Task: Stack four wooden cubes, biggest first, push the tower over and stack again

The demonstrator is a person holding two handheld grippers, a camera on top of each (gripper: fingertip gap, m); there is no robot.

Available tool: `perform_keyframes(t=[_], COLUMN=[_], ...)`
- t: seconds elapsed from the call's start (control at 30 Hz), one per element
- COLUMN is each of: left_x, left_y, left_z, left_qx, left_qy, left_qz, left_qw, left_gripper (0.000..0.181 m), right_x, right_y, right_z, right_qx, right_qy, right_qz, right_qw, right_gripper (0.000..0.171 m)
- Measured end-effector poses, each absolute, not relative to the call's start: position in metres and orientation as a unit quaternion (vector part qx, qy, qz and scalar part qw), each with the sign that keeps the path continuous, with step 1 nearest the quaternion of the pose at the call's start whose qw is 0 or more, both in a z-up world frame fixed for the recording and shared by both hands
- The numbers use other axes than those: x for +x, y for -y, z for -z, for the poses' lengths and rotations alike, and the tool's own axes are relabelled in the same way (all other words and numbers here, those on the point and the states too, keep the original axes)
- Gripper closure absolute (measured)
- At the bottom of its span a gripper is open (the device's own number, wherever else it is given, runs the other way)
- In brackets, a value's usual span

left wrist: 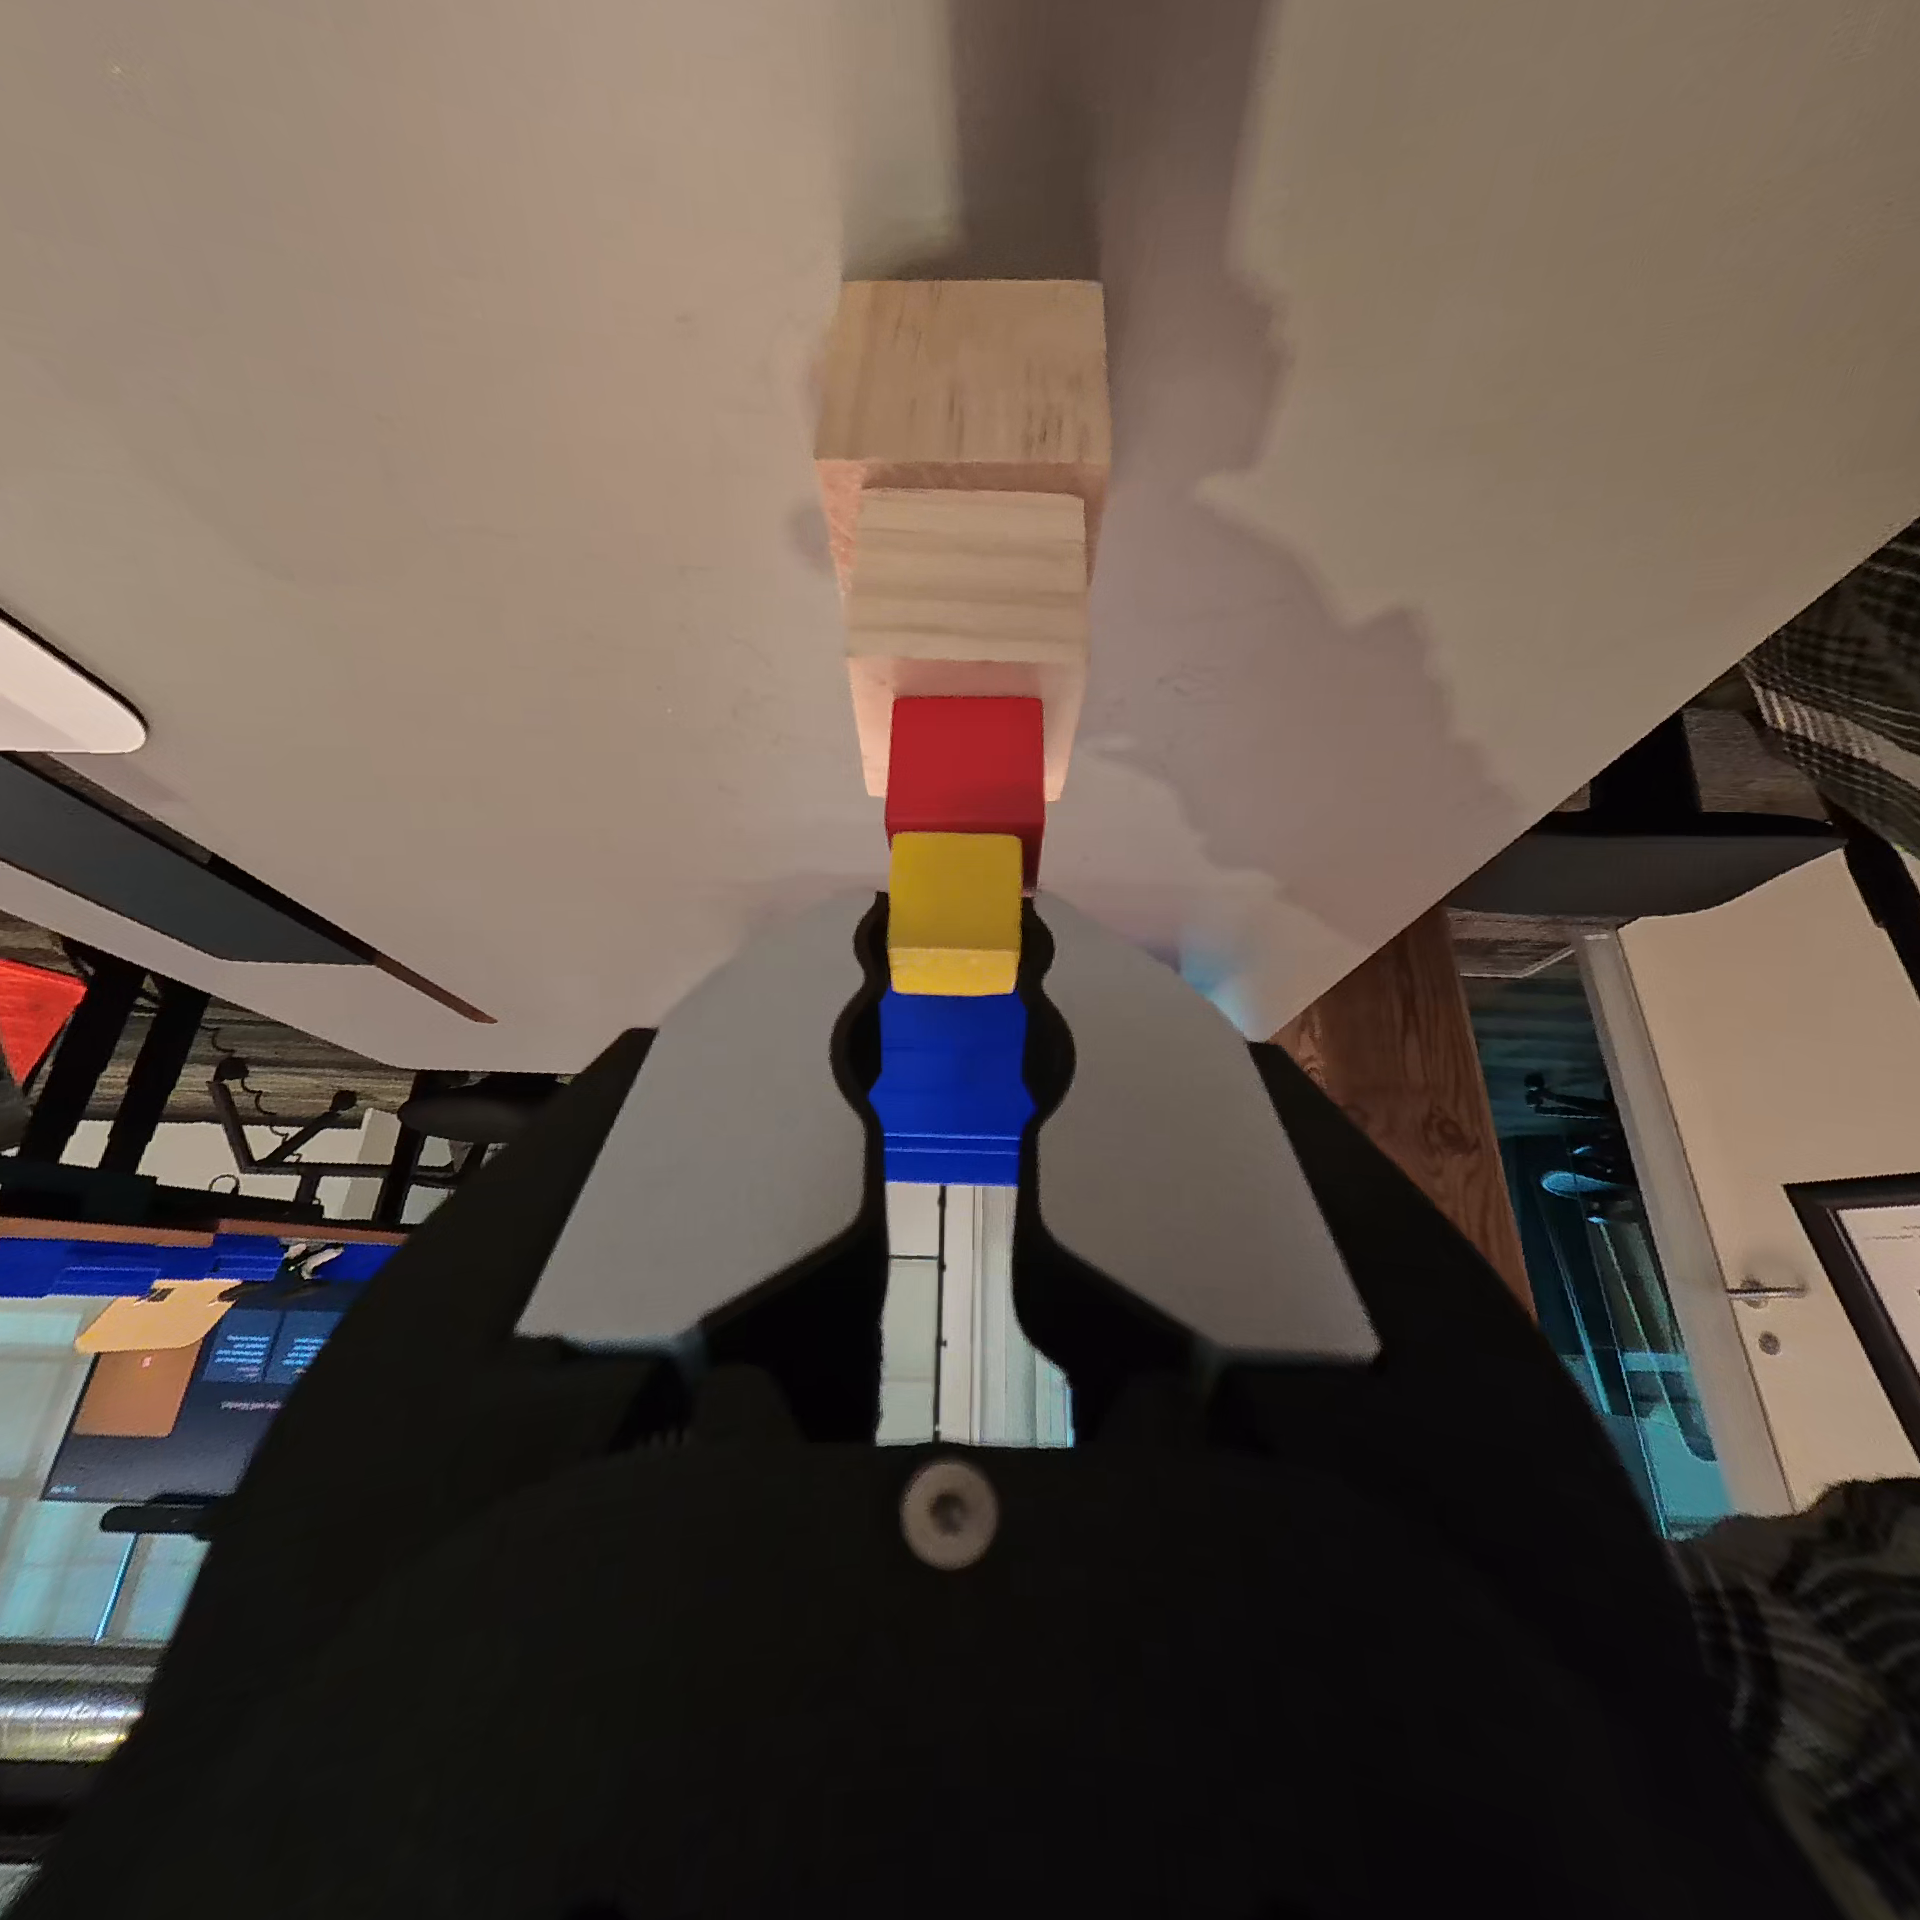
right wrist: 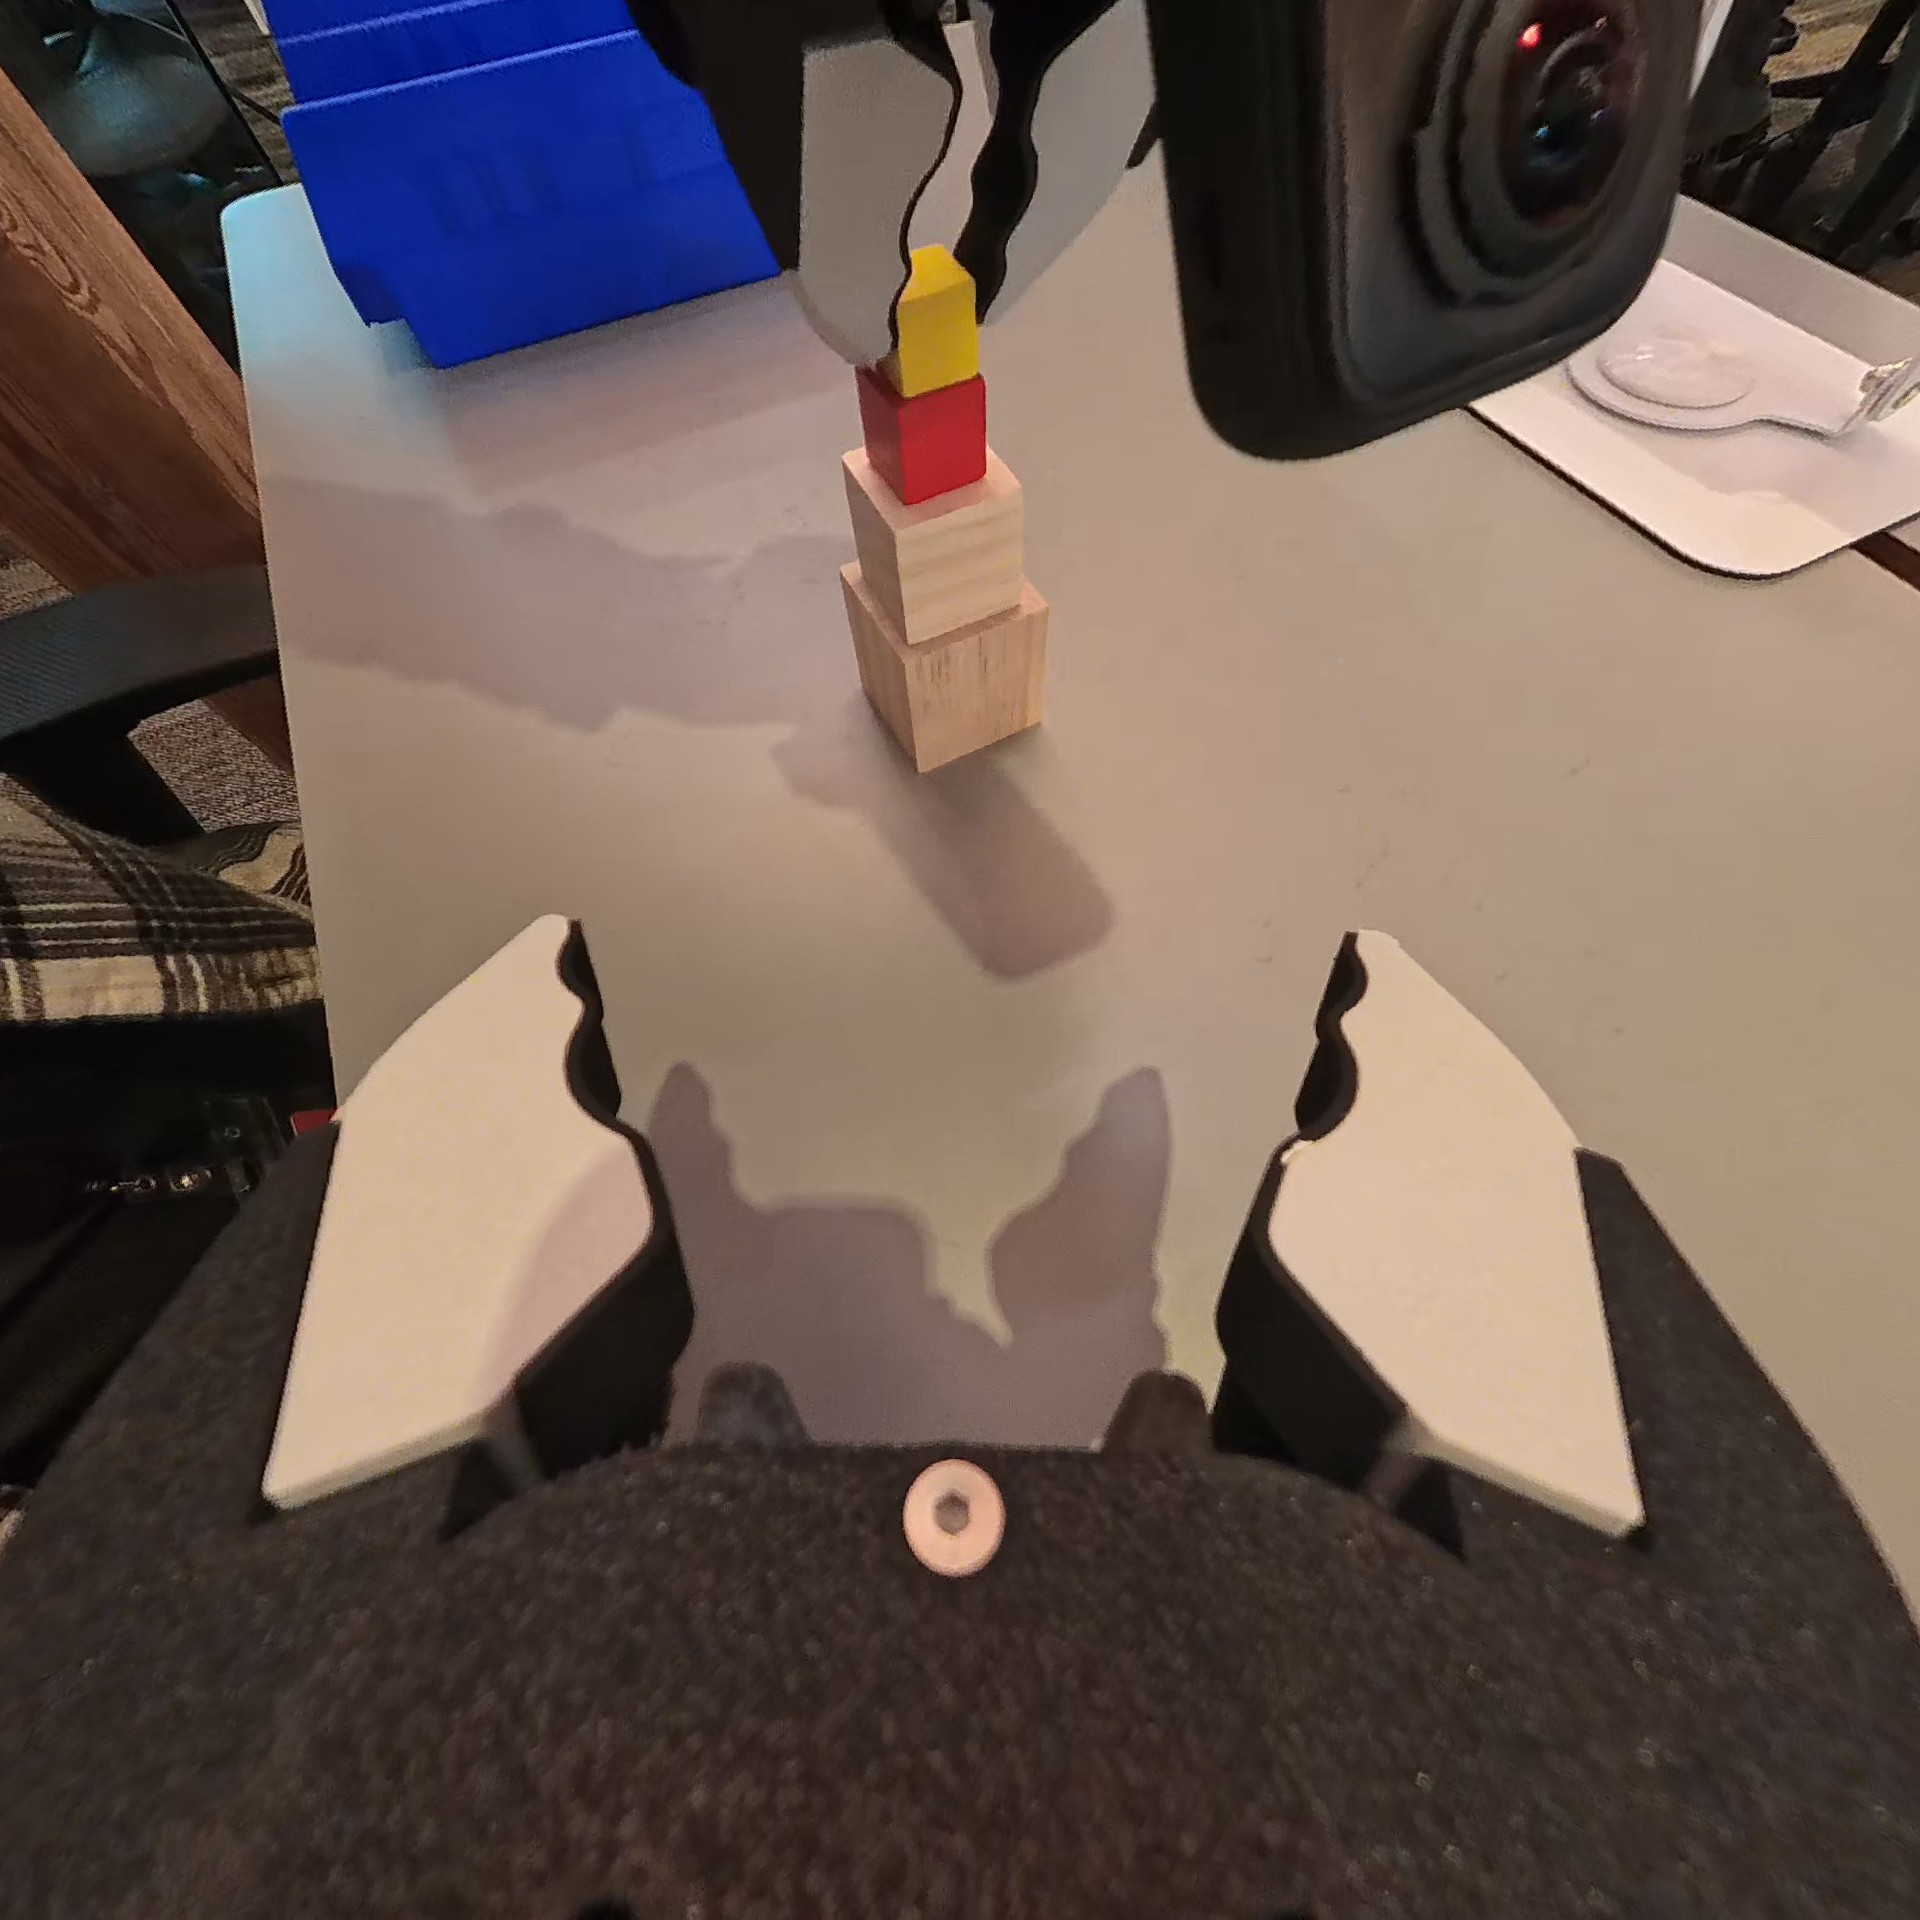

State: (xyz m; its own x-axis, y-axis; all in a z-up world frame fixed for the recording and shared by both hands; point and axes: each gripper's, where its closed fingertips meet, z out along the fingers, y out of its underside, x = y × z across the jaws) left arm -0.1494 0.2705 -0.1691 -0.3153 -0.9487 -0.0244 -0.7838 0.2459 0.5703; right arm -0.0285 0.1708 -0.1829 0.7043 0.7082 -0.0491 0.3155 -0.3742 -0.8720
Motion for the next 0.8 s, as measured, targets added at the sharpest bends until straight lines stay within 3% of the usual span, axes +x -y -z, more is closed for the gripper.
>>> perform_keyframes(t=[0.13,0.5,0.8], left_x=[-0.148,-0.144,-0.158], left_y=[-0.272,-0.274,-0.287], left_z=[0.170,0.149,0.104], left_qx=[0.565,0.575,0.642], left_qy=[0.771,0.780,0.765], left_qz=[0.246,0.213,0.057], left_qw=[0.161,0.123,-0.014], left_gripper=[0.155,0.121,0.097], right_x=[-0.028,-0.029,-0.027], right_y=[-0.171,-0.172,-0.172], right_z=[0.183,0.184,0.184], right_qx=[-0.801,-0.801,-0.802], right_qy=[0.319,0.318,0.318], right_qz=[-0.214,-0.215,-0.211], right_qw=[0.459,0.459,0.459], right_gripper=[0.043,0.042,0.042])
